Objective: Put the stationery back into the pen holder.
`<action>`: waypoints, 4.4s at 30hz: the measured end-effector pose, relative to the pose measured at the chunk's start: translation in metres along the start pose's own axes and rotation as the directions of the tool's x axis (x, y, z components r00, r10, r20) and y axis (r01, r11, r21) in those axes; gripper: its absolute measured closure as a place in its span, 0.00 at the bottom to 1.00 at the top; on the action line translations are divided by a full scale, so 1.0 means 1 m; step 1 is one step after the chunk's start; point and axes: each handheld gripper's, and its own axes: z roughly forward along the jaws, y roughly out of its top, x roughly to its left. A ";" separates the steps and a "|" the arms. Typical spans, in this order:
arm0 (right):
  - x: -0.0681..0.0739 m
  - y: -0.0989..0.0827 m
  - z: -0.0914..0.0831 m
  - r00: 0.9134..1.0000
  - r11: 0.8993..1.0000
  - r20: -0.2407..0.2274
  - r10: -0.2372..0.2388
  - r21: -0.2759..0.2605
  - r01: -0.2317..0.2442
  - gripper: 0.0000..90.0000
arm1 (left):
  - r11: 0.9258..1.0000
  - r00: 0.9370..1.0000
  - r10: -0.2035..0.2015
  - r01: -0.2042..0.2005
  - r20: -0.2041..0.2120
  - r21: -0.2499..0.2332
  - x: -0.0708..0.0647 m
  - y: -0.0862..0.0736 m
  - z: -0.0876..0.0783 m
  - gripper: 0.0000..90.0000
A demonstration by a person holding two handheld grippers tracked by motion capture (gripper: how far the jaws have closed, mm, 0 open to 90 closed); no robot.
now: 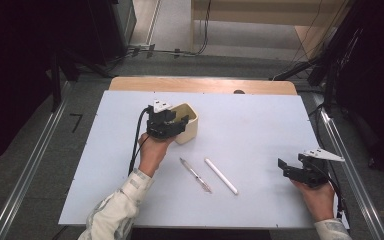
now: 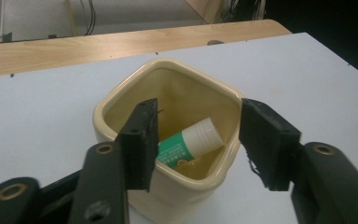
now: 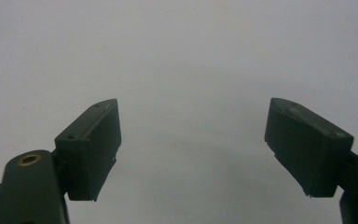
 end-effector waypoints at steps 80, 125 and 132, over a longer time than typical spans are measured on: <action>0.068 0.008 0.003 0.987 0.993 -0.119 -0.105 0.036 0.110 0.19 | 0.992 0.979 -0.013 0.038 -0.203 0.119 0.057 -0.078 -0.047 0.15; 0.112 0.008 0.003 0.963 0.983 -0.219 -0.154 0.067 0.172 0.21 | 0.990 0.977 -0.016 0.045 -0.211 0.132 0.059 -0.081 -0.045 0.15; 0.121 0.009 0.003 0.961 0.982 -0.232 -0.150 0.079 0.173 0.22 | 0.990 0.978 -0.017 0.046 -0.209 0.136 0.059 -0.081 -0.045 0.15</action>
